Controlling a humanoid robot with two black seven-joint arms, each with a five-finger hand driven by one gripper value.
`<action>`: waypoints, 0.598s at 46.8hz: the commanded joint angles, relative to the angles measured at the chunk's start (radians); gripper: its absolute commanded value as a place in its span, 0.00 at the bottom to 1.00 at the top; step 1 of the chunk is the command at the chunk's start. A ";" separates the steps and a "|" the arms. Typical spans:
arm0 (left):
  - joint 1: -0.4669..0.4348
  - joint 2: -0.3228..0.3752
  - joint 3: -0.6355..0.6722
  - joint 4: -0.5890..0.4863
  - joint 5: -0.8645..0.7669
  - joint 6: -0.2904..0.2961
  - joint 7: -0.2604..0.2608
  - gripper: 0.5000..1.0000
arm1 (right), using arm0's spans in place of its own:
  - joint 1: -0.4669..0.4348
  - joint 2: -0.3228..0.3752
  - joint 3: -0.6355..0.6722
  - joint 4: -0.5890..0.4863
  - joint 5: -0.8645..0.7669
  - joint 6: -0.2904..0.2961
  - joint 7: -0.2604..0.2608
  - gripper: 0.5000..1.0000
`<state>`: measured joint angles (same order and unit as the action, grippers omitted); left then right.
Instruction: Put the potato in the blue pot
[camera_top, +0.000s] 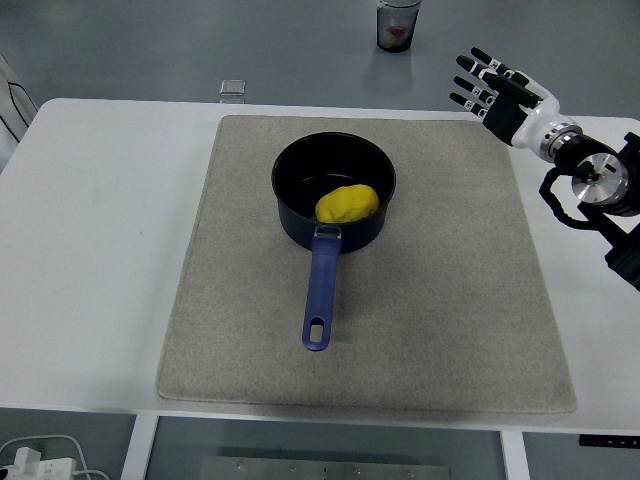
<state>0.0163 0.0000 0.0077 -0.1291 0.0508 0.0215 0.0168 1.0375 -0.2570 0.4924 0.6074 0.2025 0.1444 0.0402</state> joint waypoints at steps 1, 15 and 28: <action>0.001 0.000 0.000 0.000 0.000 0.000 0.000 0.99 | -0.001 0.002 0.000 0.000 0.000 0.000 0.001 0.86; 0.001 0.000 0.000 -0.001 0.000 0.000 0.000 0.99 | -0.001 -0.001 0.005 0.000 0.000 -0.002 0.003 0.86; 0.001 0.000 0.002 -0.001 0.000 0.000 0.000 0.99 | -0.002 -0.002 0.012 -0.003 0.000 -0.003 0.001 0.86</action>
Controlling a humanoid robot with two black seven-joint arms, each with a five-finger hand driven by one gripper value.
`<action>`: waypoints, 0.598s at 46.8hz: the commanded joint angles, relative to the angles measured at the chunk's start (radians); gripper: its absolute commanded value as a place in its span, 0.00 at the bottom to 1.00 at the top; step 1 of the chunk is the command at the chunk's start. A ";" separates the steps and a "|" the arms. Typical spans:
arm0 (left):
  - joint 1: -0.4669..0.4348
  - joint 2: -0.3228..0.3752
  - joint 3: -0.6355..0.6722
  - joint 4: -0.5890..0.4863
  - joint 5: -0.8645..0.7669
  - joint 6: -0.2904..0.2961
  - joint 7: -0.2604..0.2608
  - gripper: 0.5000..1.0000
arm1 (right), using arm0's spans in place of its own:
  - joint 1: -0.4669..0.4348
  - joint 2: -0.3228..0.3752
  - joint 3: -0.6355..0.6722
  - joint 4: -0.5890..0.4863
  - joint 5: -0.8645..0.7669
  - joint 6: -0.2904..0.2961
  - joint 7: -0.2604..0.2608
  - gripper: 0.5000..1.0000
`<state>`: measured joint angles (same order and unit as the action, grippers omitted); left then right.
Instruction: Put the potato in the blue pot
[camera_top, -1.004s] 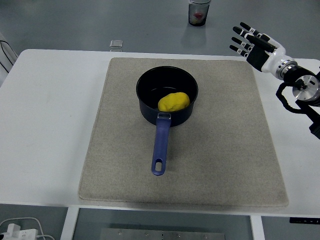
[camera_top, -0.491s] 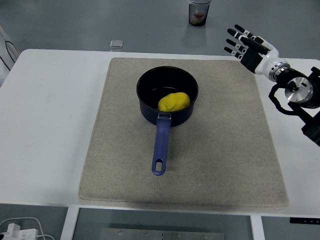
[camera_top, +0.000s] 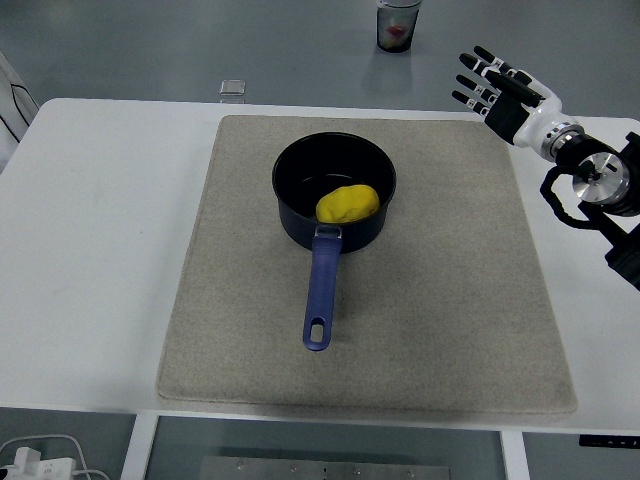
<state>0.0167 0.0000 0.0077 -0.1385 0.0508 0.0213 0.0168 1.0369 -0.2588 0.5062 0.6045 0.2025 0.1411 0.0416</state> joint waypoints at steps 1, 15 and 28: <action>-0.001 0.000 0.002 0.010 0.001 -0.001 0.000 0.99 | -0.001 0.000 -0.002 0.000 0.000 0.000 0.000 0.86; 0.002 0.000 0.000 0.010 0.001 0.000 0.000 0.99 | -0.004 0.004 0.000 0.000 -0.002 0.000 0.000 0.86; 0.002 0.000 0.000 0.005 0.001 0.000 0.002 0.99 | -0.017 0.007 0.000 0.000 -0.002 -0.005 0.000 0.86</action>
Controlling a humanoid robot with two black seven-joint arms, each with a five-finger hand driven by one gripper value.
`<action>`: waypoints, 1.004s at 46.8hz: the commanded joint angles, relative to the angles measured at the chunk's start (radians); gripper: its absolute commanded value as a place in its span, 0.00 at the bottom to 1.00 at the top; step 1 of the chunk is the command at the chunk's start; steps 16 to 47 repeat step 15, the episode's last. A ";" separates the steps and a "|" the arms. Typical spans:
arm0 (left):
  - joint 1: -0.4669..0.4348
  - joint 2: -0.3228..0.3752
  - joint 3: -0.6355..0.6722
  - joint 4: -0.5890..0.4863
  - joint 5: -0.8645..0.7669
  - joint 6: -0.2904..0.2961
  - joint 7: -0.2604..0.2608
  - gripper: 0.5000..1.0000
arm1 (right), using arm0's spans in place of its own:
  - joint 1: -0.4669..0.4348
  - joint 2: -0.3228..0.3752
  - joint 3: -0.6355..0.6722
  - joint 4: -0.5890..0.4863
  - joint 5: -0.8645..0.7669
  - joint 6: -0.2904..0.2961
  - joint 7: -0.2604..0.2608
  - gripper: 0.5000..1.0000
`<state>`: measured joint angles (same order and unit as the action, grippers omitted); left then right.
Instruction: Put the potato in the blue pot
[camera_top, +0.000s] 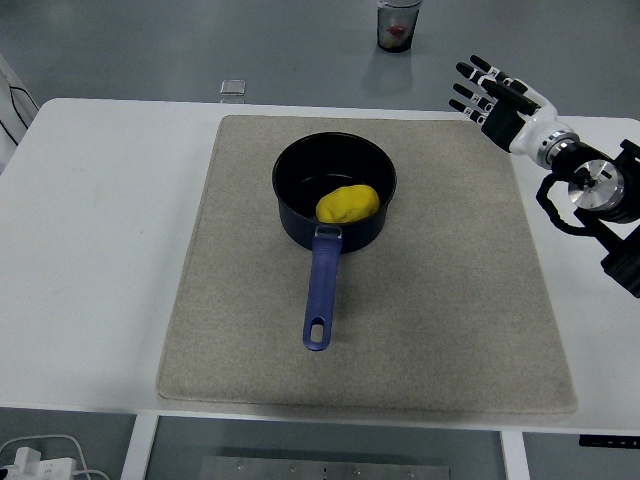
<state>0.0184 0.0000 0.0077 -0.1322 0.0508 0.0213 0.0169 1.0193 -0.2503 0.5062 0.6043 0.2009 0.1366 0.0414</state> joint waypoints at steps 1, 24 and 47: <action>0.000 0.000 0.000 -0.001 0.000 0.000 0.002 0.99 | -0.001 -0.001 0.000 0.000 0.000 0.000 0.000 0.86; 0.000 0.000 -0.002 0.002 0.000 0.000 0.000 0.99 | -0.002 0.000 0.000 0.000 0.002 0.003 0.008 0.86; 0.000 0.000 -0.002 0.002 0.000 0.000 0.000 0.99 | -0.002 0.000 0.000 0.000 0.002 0.003 0.008 0.86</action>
